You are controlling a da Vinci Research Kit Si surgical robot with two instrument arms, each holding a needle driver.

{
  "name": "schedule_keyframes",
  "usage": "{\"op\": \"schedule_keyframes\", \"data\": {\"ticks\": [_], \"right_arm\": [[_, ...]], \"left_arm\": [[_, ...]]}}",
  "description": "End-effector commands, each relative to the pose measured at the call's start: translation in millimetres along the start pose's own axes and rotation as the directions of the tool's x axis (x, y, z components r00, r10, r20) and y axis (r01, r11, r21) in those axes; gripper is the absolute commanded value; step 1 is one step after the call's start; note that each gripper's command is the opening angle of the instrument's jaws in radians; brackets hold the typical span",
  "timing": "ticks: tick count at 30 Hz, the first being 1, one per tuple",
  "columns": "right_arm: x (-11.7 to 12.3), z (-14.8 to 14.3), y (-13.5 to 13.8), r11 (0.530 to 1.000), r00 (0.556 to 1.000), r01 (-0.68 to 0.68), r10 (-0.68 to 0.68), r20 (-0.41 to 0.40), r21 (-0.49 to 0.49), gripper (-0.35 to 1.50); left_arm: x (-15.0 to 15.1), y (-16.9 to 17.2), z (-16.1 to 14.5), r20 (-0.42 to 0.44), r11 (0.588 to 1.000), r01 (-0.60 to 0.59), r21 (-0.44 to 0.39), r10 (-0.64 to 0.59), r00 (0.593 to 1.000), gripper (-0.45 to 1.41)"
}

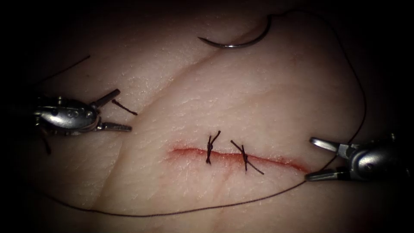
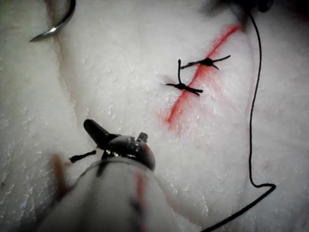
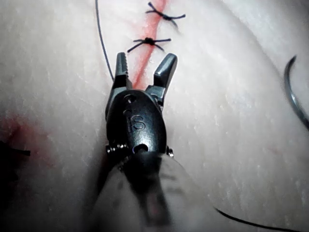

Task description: Wound Closure

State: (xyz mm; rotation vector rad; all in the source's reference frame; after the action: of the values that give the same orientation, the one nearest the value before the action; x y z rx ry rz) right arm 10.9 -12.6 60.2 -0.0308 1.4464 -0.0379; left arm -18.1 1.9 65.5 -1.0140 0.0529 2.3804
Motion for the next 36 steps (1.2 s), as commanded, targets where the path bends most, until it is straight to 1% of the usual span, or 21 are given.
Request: {"op": "schedule_keyframes", "data": {"ticks": [1,3,5,8,9,10,11,13,14,15,16,17,18,20,21,23,27,30,31,35,36], "right_arm": [[-0.2,0.2,-0.3,1.000,1.000,-0.015,0.015,0.003,0.003,1.18],[-0.1,-0.4,0.0,0.999,0.999,-0.039,0.039,0.025,-0.006,1.18],[0.3,-0.9,0.2,0.998,0.997,-0.056,0.056,0.045,-0.015,1.21],[0.8,-1.5,0.2,0.997,0.995,-0.079,0.080,0.062,-0.023,1.23],[1.5,-1.8,0.0,0.994,0.992,-0.100,0.102,0.078,-0.032,1.23],[2.0,-1.9,-0.1,0.993,0.989,-0.109,0.112,0.092,-0.041,1.25],[2.9,-1.9,-0.3,0.992,0.985,-0.112,0.119,0.122,-0.063,1.31],[4.0,-1.8,-0.7,0.990,0.982,-0.115,0.125,0.143,-0.079,1.35],[4.5,-1.8,-0.9,0.990,0.980,-0.116,0.128,0.150,-0.084,1.35],[5.9,-1.7,-1.1,0.988,0.976,-0.122,0.137,0.170,-0.096,1.35],[6.6,-1.8,-0.9,0.986,0.973,-0.127,0.144,0.181,-0.104,1.35],[6.6,-1.8,-0.9,0.986,0.973,-0.127,0.144,0.181,-0.104,1.35],[6.9,-1.9,-0.6,0.984,0.969,-0.143,0.161,0.186,-0.108,1.35],[7.0,-1.9,-0.5,0.983,0.968,-0.150,0.168,0.187,-0.110,1.35],[7.1,-1.8,-0.5,0.980,0.963,-0.167,0.186,0.193,-0.110,1.35],[7.0,-1.7,-0.6,0.979,0.957,-0.175,0.195,0.213,-0.107,1.36],[6.8,-1.3,-0.9,0.979,0.954,-0.177,0.196,0.228,-0.099,1.36],[6.6,-1.3,-1.1,0.980,0.953,-0.175,0.191,0.236,-0.091,1.38],[6.5,-1.4,-1.2,0.980,0.951,-0.179,0.195,0.240,-0.088,1.38],[6.4,-1.2,-1.5,0.980,0.949,-0.182,0.197,0.246,-0.083,1.38],[6.4,-1.2,-1.5,0.980,0.949,-0.182,0.197,0.246,-0.083,1.38]], "left_arm": [[2.0,0.6,-0.3,-0.015,1.000,-0.016,0.018,0.016,1.000,0.93],[5.9,0.9,-1.4,-0.064,1.000,-0.008,0.017,0.009,0.998,0.91],[8.6,1.1,-1.7,-0.097,1.000,0.001,-0.005,-0.002,0.995,0.91],[10.7,1.0,-1.4,-0.106,1.000,-0.001,-0.013,-0.001,0.994,0.94],[12.8,0.8,-0.5,-0.100,0.999,-0.040,0.003,0.040,0.994,0.96],[13.5,0.6,0.0,-0.097,0.999,-0.051,0.008,0.051,0.994,0.96],[14.8,0.3,1.7,-0.090,0.998,-0.055,0.020,0.056,0.994,0.96],[15.4,-0.1,3.5,-0.084,0.998,-0.053,0.029,0.055,0.995,0.96],[15.5,-0.2,4.5,-0.076,0.998,-0.052,0.029,0.054,0.996,0.94],[15.5,-1.3,7.7,-0.053,0.999,-0.052,0.017,0.053,0.997,0.93],[15.2,-2.1,9.5,-0.038,0.999,-0.053,0.011,0.054,0.998,0.93],[15.2,-2.1,9.5,-0.038,0.999,-0.053,0.011,0.054,0.998,0.93],[14.7,-3.2,11.7,-0.019,0.998,-0.056,0.002,0.056,0.998,0.93],[14.5,-3.7,12.5,-0.010,0.998,-0.057,-0.003,0.057,0.998,0.93],[13.9,-4.7,14.3,0.006,0.998,-0.060,-0.012,0.060,0.998,0.93],[13.3,-5.7,15.9,0.024,0.998,-0.065,-0.024,0.066,0.998,0.91],[12.1,-7.2,18.3,0.062,0.995,-0.083,-0.055,0.086,0.994,0.88],[11.3,-8.0,19.7,0.098,0.988,-0.119,-0.100,0.129,0.987,0.86],[10.6,-8.3,20.3,0.117,0.981,-0.141,-0.131,0.156,0.981,0.86],[9.7,-9.4,21.4,0.153,0.968,-0.151,-0.202,0.184,0.971,0.81],[9.7,-9.4,21.4,0.153,0.968,-0.151,-0.202,0.184,0.971,0.81]]}}
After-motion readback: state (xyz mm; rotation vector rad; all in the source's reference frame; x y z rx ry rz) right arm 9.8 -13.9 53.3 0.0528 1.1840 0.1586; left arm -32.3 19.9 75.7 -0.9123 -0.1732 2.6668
